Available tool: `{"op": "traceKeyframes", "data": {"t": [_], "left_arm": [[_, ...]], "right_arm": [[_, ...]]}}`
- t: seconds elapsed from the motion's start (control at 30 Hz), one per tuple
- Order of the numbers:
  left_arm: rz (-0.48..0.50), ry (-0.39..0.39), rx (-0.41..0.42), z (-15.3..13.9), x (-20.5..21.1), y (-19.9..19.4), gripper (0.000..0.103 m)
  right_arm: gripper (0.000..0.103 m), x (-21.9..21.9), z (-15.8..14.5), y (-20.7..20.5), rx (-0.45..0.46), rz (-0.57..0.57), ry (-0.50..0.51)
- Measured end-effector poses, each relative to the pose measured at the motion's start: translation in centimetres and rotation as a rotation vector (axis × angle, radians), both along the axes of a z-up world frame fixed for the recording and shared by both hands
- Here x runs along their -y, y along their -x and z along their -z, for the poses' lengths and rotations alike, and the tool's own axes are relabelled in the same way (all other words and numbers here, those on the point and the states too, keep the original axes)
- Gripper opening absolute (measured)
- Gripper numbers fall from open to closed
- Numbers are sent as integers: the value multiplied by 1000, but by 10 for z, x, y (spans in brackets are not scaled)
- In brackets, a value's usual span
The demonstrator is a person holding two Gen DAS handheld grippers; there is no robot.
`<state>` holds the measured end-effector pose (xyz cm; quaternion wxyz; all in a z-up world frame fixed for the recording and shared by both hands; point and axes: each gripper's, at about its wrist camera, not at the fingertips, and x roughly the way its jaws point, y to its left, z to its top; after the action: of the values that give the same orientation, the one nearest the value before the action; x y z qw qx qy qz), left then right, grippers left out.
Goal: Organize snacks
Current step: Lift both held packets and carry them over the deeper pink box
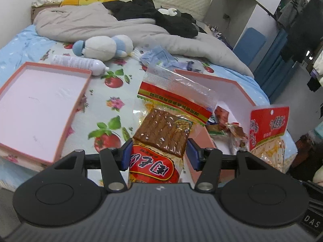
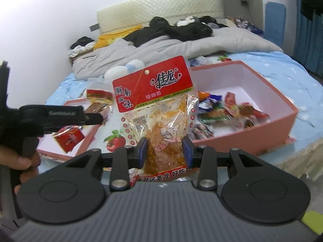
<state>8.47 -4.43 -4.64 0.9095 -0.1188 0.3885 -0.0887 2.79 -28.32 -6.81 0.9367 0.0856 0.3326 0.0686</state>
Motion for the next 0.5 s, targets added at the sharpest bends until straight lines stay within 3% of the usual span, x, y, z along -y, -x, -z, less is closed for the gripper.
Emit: {"op": "traceKeyframes", "data": {"t": [0.27, 0.5], "left_arm": [[24, 43, 5, -7, 26, -11, 60], [87, 39, -19, -5, 58, -55, 60]], "right_arm": [[40, 25, 6, -9, -16, 63, -3], [40, 50, 8, -46, -25, 90, -36]]}}
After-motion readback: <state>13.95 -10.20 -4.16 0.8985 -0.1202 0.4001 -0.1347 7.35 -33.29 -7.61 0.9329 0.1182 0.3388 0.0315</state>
